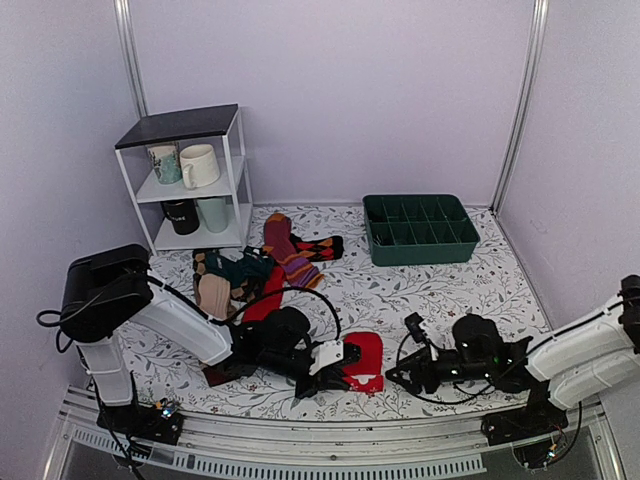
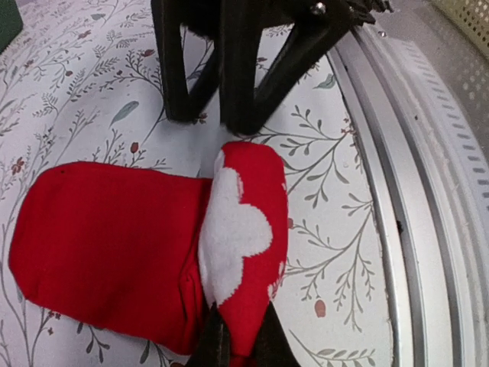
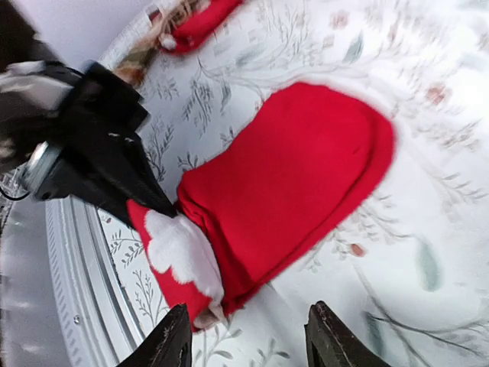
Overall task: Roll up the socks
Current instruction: Roll a pair of socks at the center of the board.
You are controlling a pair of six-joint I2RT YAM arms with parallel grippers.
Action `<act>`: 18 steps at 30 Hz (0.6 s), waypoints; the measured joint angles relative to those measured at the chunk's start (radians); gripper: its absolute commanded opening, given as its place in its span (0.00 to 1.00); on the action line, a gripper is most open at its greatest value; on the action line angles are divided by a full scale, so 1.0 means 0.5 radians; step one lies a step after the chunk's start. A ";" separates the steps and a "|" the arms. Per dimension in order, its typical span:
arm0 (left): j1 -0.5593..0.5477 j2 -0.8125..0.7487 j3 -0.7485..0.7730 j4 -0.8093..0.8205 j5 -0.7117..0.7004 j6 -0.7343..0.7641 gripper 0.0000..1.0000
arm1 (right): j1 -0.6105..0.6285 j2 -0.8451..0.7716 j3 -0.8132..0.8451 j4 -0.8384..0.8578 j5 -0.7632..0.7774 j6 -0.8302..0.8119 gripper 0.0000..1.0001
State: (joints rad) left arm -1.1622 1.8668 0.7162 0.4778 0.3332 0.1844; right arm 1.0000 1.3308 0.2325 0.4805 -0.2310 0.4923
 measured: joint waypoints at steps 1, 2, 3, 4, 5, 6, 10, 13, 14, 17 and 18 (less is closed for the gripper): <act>0.020 0.014 0.011 -0.005 0.049 -0.034 0.00 | 0.001 -0.085 -0.078 0.060 0.058 -0.049 0.55; 0.035 0.026 0.022 -0.011 0.093 -0.060 0.00 | 0.005 -0.214 -0.209 0.189 0.130 -0.117 0.55; 0.056 0.037 0.036 -0.024 0.144 -0.086 0.00 | 0.014 -0.304 -0.304 0.291 0.179 -0.177 0.55; 0.072 0.053 0.050 -0.034 0.187 -0.110 0.00 | 0.023 -0.378 -0.388 0.401 0.223 -0.246 0.56; 0.075 0.069 0.066 -0.037 0.220 -0.125 0.00 | 0.033 -0.427 -0.451 0.524 0.272 -0.339 0.56; 0.089 0.092 0.087 -0.038 0.256 -0.140 0.00 | 0.041 -0.434 -0.454 0.594 0.299 -0.421 0.55; 0.108 0.148 0.163 -0.079 0.357 -0.174 0.00 | 0.125 -0.249 -0.452 1.004 0.401 -0.760 0.56; 0.120 0.174 0.209 -0.125 0.413 -0.185 0.00 | 0.245 0.091 -0.452 1.212 0.414 -0.986 0.56; 0.123 0.179 0.217 -0.135 0.425 -0.188 0.00 | 0.262 0.159 -0.452 1.232 0.409 -1.029 0.56; 0.132 0.185 0.230 -0.155 0.449 -0.201 0.00 | 0.343 0.380 -0.439 1.313 0.391 -1.147 0.56; 0.134 0.185 0.230 -0.156 0.453 -0.206 0.00 | 0.376 0.423 -0.429 1.327 0.396 -1.171 0.56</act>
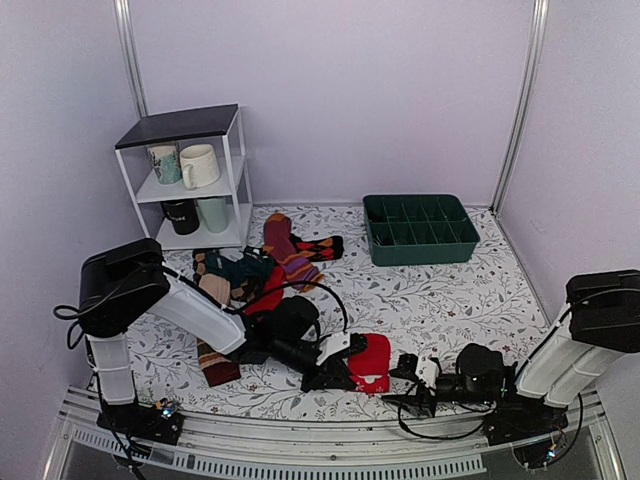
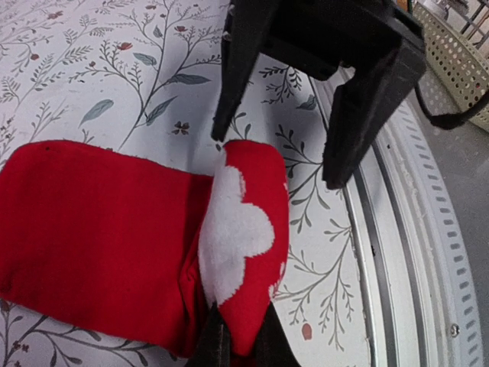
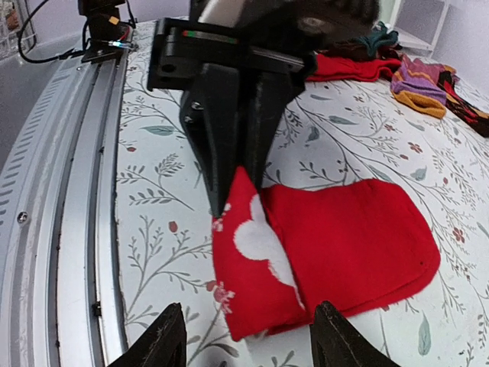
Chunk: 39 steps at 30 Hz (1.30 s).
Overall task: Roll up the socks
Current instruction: Roll a pair of socks at the center of the board.
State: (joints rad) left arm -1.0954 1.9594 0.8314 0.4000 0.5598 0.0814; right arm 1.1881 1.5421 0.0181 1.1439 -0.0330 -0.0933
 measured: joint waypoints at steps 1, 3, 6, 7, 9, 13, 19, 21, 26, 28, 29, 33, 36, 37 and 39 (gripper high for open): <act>0.002 0.001 0.000 -0.001 0.003 -0.007 0.00 | 0.029 0.021 0.008 0.012 0.005 -0.017 0.56; 0.006 0.004 0.000 0.000 0.009 -0.016 0.00 | 0.081 0.024 0.017 0.034 0.027 -0.038 0.56; 0.014 0.011 0.011 -0.010 0.030 -0.037 0.00 | 0.128 -0.010 0.040 -0.031 0.066 -0.064 0.56; 0.016 0.014 0.021 -0.024 0.038 -0.044 0.00 | 0.138 -0.038 0.055 -0.076 0.079 -0.076 0.56; 0.022 0.024 0.040 -0.048 0.059 -0.048 0.00 | 0.153 -0.108 0.092 -0.167 0.082 -0.093 0.56; 0.026 0.029 0.052 -0.067 0.072 -0.048 0.00 | 0.169 -0.160 0.169 -0.270 0.069 -0.121 0.56; 0.028 0.031 0.054 -0.069 0.081 -0.048 0.00 | 0.175 -0.038 0.228 -0.333 0.069 -0.130 0.53; 0.028 0.031 0.054 -0.069 0.081 -0.048 0.00 | 0.175 -0.001 0.245 -0.343 0.069 -0.126 0.51; 0.028 0.031 0.054 -0.069 0.081 -0.048 0.00 | 0.175 0.008 0.253 -0.352 0.114 -0.076 0.48; 0.028 0.031 0.054 -0.069 0.081 -0.048 0.00 | 0.176 0.014 0.253 -0.353 0.148 -0.047 0.48; 0.028 0.031 0.054 -0.069 0.080 -0.048 0.00 | 0.176 0.022 0.254 -0.353 0.164 -0.026 0.48; 0.028 0.031 0.053 -0.069 0.080 -0.048 0.00 | 0.192 0.074 0.273 -0.349 0.237 0.045 0.53; 0.028 0.031 0.052 -0.066 0.079 -0.051 0.00 | 0.209 0.107 0.286 -0.342 0.313 0.062 0.54; 0.028 0.031 0.052 -0.066 0.079 -0.051 0.00 | 0.213 0.107 0.287 -0.342 0.332 0.061 0.55; 0.028 0.031 0.050 -0.062 0.079 -0.052 0.00 | 0.216 0.101 0.286 -0.344 0.361 0.060 0.55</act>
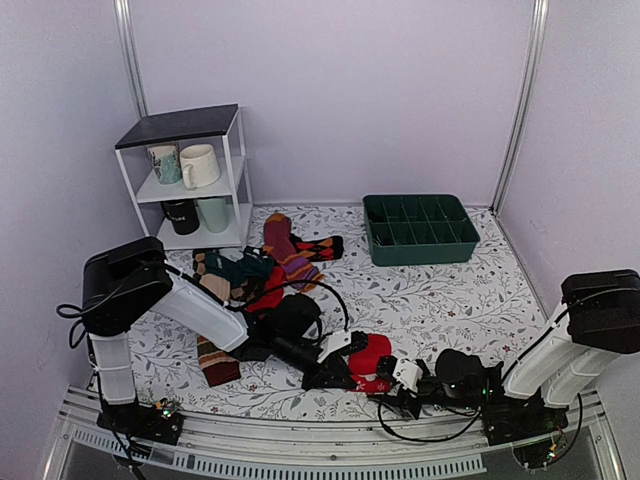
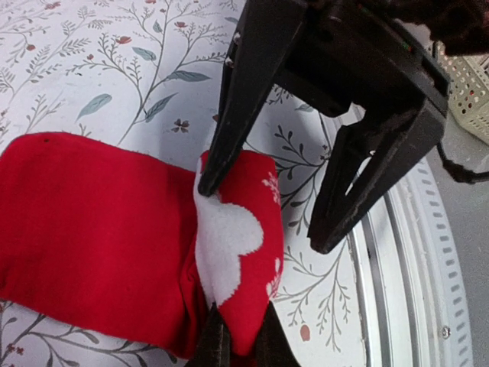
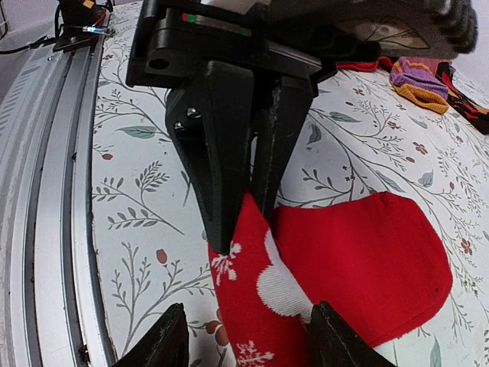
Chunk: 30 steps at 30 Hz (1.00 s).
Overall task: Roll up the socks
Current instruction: Roll a pair of socks at the center of the board.
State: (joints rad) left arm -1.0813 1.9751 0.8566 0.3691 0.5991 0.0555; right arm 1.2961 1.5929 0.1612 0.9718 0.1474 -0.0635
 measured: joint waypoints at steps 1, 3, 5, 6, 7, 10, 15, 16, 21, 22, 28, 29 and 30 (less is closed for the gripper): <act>0.000 0.000 0.000 0.000 0.000 0.000 0.00 | 0.000 -0.011 -0.005 -0.006 0.013 -0.002 0.55; 0.000 0.000 -0.001 0.002 0.001 0.000 0.00 | -0.001 -0.047 -0.024 -0.024 0.042 -0.002 0.55; 0.000 0.000 -0.002 0.005 0.001 0.000 0.00 | -0.002 -0.070 -0.041 -0.047 0.069 -0.001 0.55; 0.000 0.000 -0.002 0.005 0.001 0.001 0.00 | -0.002 -0.070 -0.044 -0.060 0.079 0.000 0.55; 0.000 0.000 -0.003 0.005 0.001 0.001 0.00 | -0.002 -0.069 -0.047 -0.068 0.087 0.000 0.55; 0.000 0.000 -0.004 0.007 0.001 0.001 0.00 | -0.003 -0.069 -0.049 -0.078 0.091 -0.004 0.55; 0.000 0.000 -0.004 0.007 0.001 0.001 0.00 | -0.020 -0.069 -0.049 -0.078 0.034 -0.011 0.52; 0.000 0.000 -0.004 0.007 0.002 0.001 0.00 | -0.021 -0.068 -0.049 -0.078 0.024 -0.010 0.50; 0.000 0.001 -0.003 0.006 0.002 0.002 0.00 | -0.030 -0.019 -0.040 -0.095 -0.005 0.008 0.21; 0.001 0.001 -0.002 0.005 0.002 0.002 0.00 | -0.032 -0.010 -0.035 -0.101 -0.008 0.002 0.18; 0.005 -0.004 -0.002 -0.008 -0.005 0.007 0.11 | -0.074 0.023 -0.006 -0.114 -0.040 0.135 0.12; 0.005 -0.009 -0.002 -0.015 -0.016 0.008 0.20 | -0.100 0.023 -0.004 -0.117 -0.068 0.161 0.12; 0.005 -0.017 -0.003 -0.023 -0.031 0.008 0.28 | -0.131 0.023 0.002 -0.123 -0.111 0.200 0.12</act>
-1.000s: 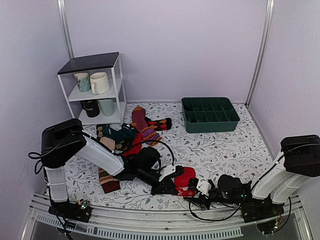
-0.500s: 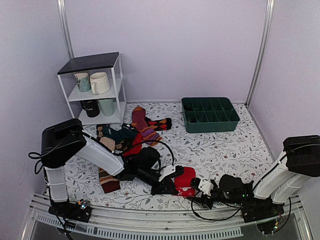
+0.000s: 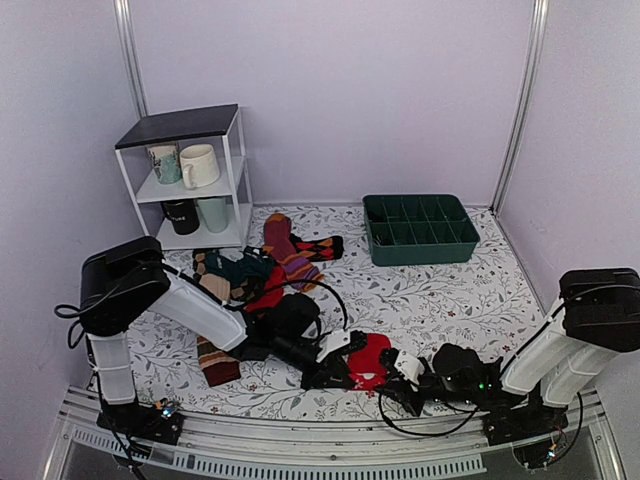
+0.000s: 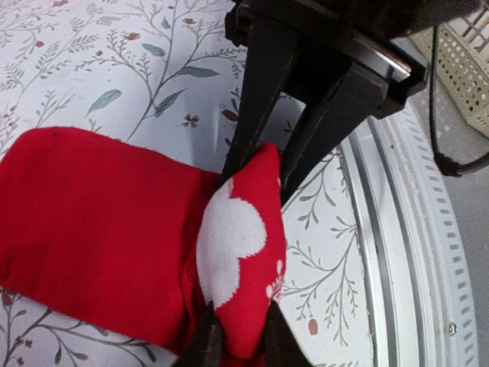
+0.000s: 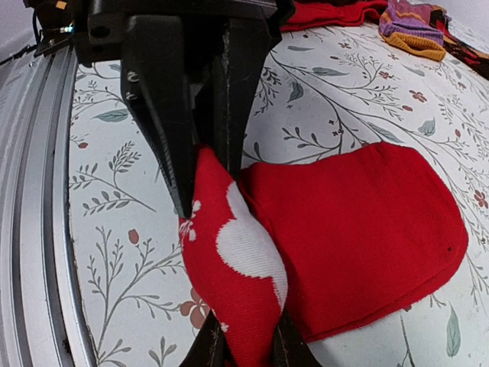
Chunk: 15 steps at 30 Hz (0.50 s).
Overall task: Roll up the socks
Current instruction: Roll a pair of socks at the center of the board.
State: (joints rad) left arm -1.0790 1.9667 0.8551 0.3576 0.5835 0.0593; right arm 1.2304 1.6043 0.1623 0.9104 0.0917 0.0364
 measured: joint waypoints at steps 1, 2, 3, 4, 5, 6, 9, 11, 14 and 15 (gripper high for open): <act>-0.002 -0.014 -0.006 -0.007 -0.032 0.012 0.29 | -0.025 0.000 0.008 -0.010 -0.037 0.034 0.12; -0.005 -0.038 -0.022 -0.016 -0.079 0.013 0.30 | -0.053 0.003 0.021 -0.023 -0.079 0.072 0.12; -0.009 -0.069 -0.042 -0.030 -0.127 0.031 0.30 | -0.077 0.009 0.034 -0.033 -0.113 0.109 0.12; -0.015 -0.111 -0.076 -0.038 -0.185 0.038 0.30 | -0.103 0.021 0.054 -0.041 -0.154 0.148 0.12; -0.025 -0.168 -0.119 -0.057 -0.258 0.053 0.30 | -0.121 0.031 0.071 -0.050 -0.184 0.182 0.12; -0.033 -0.230 -0.166 -0.079 -0.330 0.067 0.30 | -0.138 0.041 0.087 -0.060 -0.215 0.221 0.12; -0.058 -0.465 -0.369 -0.048 -0.539 0.146 0.42 | -0.179 0.060 0.137 -0.107 -0.317 0.336 0.12; -0.092 -0.658 -0.520 0.039 -0.652 0.234 0.37 | -0.206 0.061 0.175 -0.160 -0.390 0.414 0.12; -0.157 -0.907 -0.735 0.269 -0.781 0.397 0.31 | -0.258 0.060 0.242 -0.277 -0.526 0.533 0.12; -0.174 -0.955 -0.783 0.333 -0.816 0.453 0.34 | -0.276 0.059 0.266 -0.329 -0.579 0.575 0.11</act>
State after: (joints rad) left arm -1.1660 1.4891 0.4637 0.5240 0.1753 0.2859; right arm 1.0924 1.6337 0.2951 0.7460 -0.1978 0.3237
